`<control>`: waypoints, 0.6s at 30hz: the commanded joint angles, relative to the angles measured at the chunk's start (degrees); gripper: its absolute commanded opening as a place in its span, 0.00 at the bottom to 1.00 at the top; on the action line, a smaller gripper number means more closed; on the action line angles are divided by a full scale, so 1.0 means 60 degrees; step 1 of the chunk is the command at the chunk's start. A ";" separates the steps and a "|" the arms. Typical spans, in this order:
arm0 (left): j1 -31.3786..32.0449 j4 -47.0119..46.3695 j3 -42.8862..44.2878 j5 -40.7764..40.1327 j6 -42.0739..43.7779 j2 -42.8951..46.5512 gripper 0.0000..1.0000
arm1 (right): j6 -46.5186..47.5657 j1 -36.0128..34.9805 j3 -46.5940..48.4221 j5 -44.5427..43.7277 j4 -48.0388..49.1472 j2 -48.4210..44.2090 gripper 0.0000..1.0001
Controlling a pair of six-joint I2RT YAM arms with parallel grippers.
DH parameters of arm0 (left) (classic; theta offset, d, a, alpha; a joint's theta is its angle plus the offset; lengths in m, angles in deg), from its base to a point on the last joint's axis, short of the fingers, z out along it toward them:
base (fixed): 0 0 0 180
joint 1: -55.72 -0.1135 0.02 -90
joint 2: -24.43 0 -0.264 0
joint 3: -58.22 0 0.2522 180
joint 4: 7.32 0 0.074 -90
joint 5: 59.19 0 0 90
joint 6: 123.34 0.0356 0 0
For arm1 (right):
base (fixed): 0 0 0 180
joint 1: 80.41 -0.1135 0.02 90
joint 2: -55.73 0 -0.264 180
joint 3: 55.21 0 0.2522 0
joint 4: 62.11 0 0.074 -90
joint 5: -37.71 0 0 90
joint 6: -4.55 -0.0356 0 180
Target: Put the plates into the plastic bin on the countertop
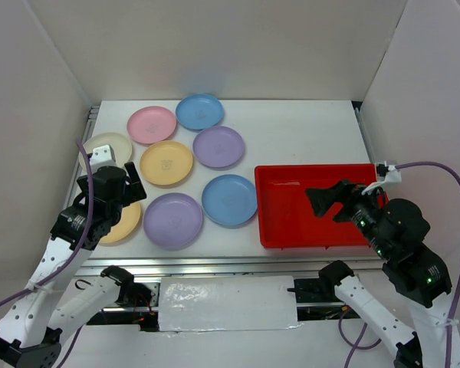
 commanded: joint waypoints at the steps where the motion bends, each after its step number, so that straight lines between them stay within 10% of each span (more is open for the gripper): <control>1: -0.0008 -0.0102 0.0396 -0.0325 -0.0297 -0.0055 0.99 | -0.0010 -0.0010 -0.0203 0.1221 0.1037 0.0532 1.00; 18: -0.0037 -0.0145 0.0337 -0.0325 -0.0254 -0.0026 0.99 | 0.0748 -0.3276 0.1507 0.3407 0.4907 1.0224 0.98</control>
